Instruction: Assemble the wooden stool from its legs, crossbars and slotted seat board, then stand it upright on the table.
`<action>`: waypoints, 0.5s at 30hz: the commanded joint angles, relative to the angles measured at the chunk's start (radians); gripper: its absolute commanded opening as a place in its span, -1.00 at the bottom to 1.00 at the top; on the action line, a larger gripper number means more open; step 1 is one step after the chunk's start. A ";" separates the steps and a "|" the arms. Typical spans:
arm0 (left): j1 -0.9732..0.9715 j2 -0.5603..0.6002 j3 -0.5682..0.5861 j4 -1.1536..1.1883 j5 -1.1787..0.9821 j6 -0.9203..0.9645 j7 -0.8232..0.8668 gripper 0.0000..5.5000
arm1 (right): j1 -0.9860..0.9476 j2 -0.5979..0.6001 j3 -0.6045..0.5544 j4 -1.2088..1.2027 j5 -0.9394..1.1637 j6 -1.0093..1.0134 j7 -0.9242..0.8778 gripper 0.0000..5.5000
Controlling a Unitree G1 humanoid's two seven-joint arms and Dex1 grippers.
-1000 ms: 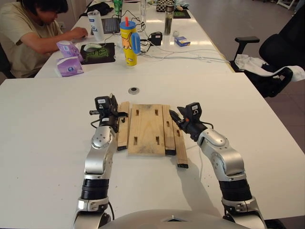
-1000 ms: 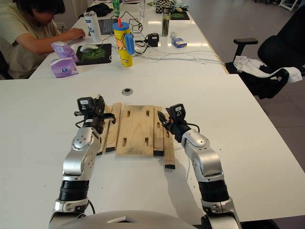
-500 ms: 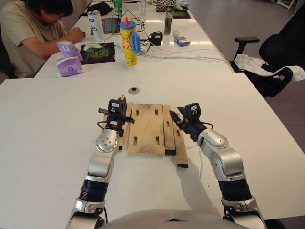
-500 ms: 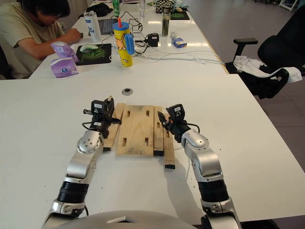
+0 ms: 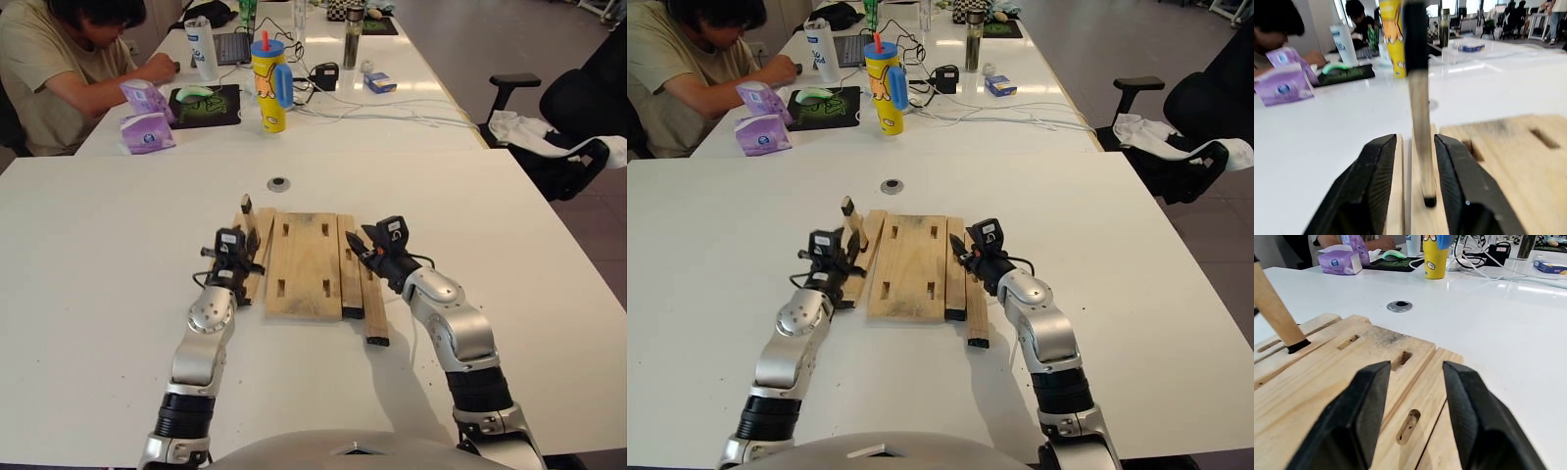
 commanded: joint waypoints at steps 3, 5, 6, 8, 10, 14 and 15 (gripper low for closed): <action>-0.127 0.005 0.018 -0.142 0.018 0.067 0.004 -0.17 | 0.009 0.010 0.003 0.018 -0.002 -0.011 0.002 -0.28; -0.172 0.007 0.031 -0.163 0.014 0.090 0.002 -0.17 | 0.005 0.013 0.007 0.022 -0.004 -0.014 0.001 -0.28; -0.214 0.012 0.044 -0.161 0.010 0.102 0.000 -0.17 | 0.004 0.015 0.008 0.024 -0.006 -0.015 0.001 -0.28; -0.300 0.026 0.077 -0.133 -0.001 0.119 -0.002 -0.17 | 0.000 0.018 0.010 0.030 -0.011 -0.019 -0.002 -0.28; -0.398 0.041 0.112 -0.088 -0.031 0.121 -0.022 -0.17 | -0.005 0.021 0.012 0.037 -0.014 -0.023 -0.005 -0.28; -0.536 0.057 0.150 -0.019 -0.068 0.108 -0.044 -0.17 | -0.017 0.026 0.018 0.050 -0.022 -0.033 -0.003 -0.28; -0.555 0.054 0.159 0.035 -0.076 0.112 -0.045 -0.17 | -0.019 0.029 0.017 0.052 -0.024 -0.039 -0.006 -0.28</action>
